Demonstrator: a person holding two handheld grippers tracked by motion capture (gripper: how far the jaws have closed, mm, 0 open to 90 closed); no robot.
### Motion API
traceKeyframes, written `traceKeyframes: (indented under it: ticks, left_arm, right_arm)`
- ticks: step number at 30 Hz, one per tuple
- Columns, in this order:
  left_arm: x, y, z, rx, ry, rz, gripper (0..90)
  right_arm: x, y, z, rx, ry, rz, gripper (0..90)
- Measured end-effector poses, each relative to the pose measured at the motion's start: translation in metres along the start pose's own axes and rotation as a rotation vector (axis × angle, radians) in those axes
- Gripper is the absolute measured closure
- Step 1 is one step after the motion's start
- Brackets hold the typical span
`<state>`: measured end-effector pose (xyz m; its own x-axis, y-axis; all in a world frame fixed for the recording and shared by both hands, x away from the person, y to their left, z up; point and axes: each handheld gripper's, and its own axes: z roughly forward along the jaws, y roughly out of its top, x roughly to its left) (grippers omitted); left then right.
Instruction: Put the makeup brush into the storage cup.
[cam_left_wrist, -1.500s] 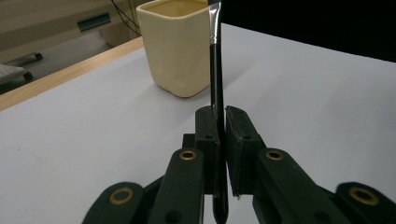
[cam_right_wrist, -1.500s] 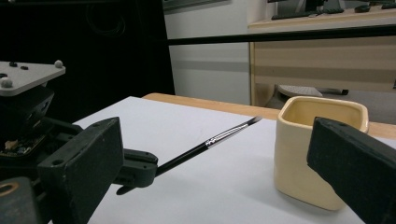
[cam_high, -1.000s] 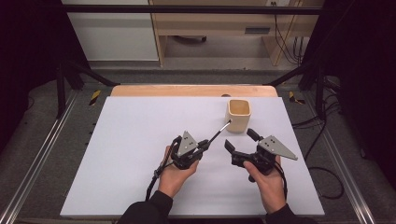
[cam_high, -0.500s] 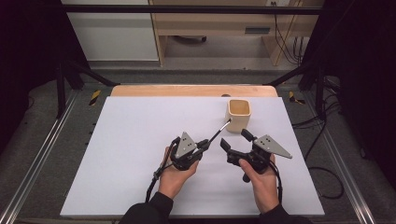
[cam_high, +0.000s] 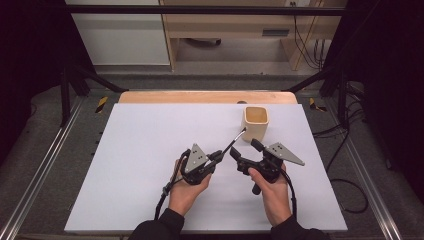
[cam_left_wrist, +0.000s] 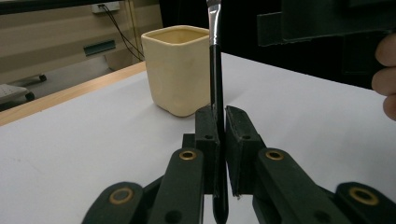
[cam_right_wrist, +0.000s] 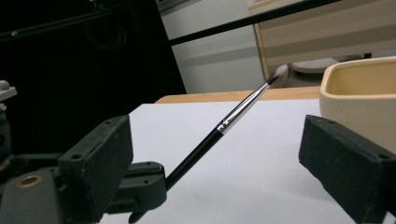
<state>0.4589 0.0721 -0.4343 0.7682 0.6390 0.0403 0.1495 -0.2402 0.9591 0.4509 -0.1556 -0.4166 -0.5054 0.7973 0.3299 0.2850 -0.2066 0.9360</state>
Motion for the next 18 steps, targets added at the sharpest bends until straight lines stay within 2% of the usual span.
traceKeyframes:
  ticks: [2,8,18]
  left_arm:
    - [-0.001,0.0,0.0,-0.003,-0.002,0.001,84.0]
    - [-0.003,0.001,-0.001,-0.017,-0.002,0.005,84.0]
    - [-0.005,0.001,-0.001,-0.03,-0.008,0.011,84.0]
  right_arm:
    - [0.0,-0.001,0.003,0.0,0.004,0.018,15.1]
    - [-0.003,-0.002,0.007,0.009,-0.005,0.031,16.0]
    - [-0.004,-0.004,0.012,0.015,0.011,0.067,19.4]
